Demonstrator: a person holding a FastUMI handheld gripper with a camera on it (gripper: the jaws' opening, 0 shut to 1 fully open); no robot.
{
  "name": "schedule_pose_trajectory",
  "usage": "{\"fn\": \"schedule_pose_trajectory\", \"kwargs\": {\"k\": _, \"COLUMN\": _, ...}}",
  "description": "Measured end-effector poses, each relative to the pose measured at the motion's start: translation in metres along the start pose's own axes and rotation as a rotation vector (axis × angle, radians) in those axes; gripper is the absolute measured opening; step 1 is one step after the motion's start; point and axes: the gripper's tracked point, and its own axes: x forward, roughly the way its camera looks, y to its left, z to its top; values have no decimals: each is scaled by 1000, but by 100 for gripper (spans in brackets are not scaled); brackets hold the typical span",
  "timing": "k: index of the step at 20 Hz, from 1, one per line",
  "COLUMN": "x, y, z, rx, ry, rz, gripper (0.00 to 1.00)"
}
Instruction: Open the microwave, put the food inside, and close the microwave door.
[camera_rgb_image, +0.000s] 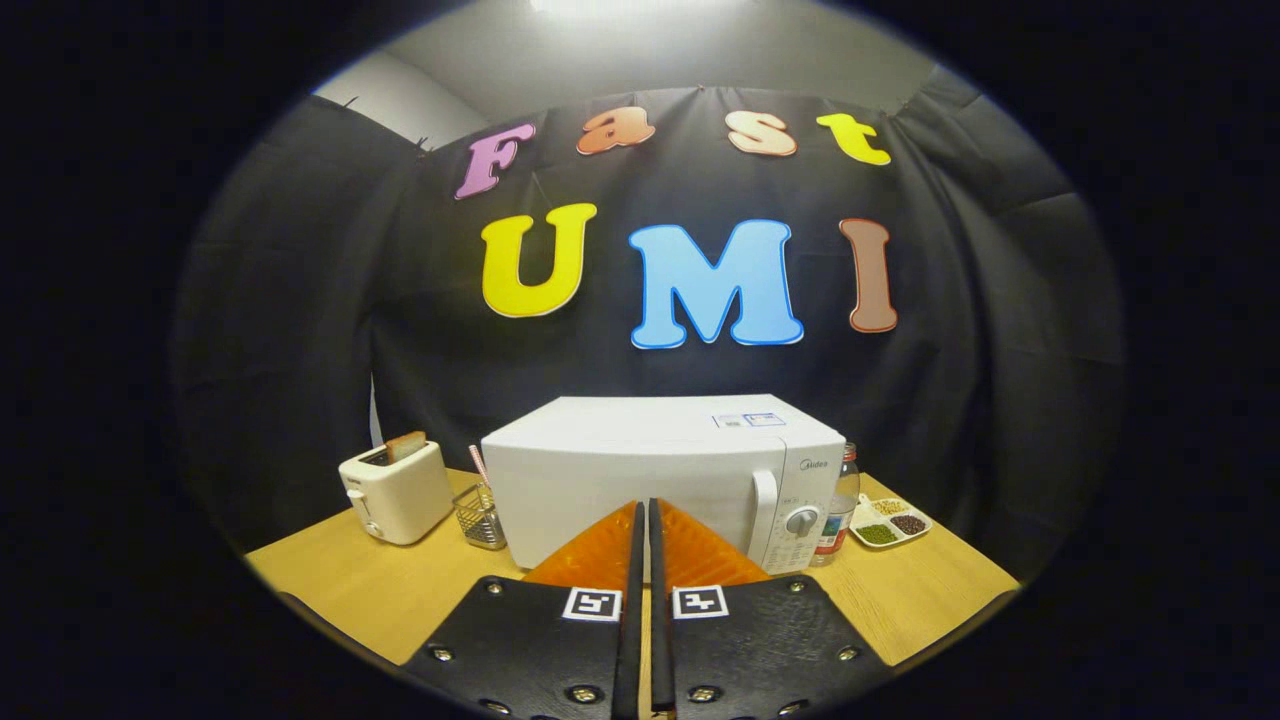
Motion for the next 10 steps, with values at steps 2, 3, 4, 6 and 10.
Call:
{"fn": "schedule_pose_trajectory", "kwargs": {"k": 2, "x": -21, "y": 13, "z": 20, "rx": 10, "ry": -11, "rz": 46, "gripper": 5}}
{"fn": "schedule_pose_trajectory", "kwargs": {"k": 3, "x": -31, "y": 20, "z": 30, "rx": 14, "ry": -17, "rz": 72, "gripper": 5}}
{"fn": "schedule_pose_trajectory", "kwargs": {"k": 4, "x": -41, "y": 25, "z": 42, "rx": 5, "ry": -29, "rz": 89, "gripper": 5}}
{"fn": "schedule_pose_trajectory", "kwargs": {"k": 6, "x": -59, "y": 33, "z": 70, "rx": -25, "ry": -71, "rz": 107, "gripper": 5}}
{"fn": "schedule_pose_trajectory", "kwargs": {"k": 10, "x": -86, "y": 54, "z": 115, "rx": -44, "ry": -106, "rz": 160, "gripper": 4}}
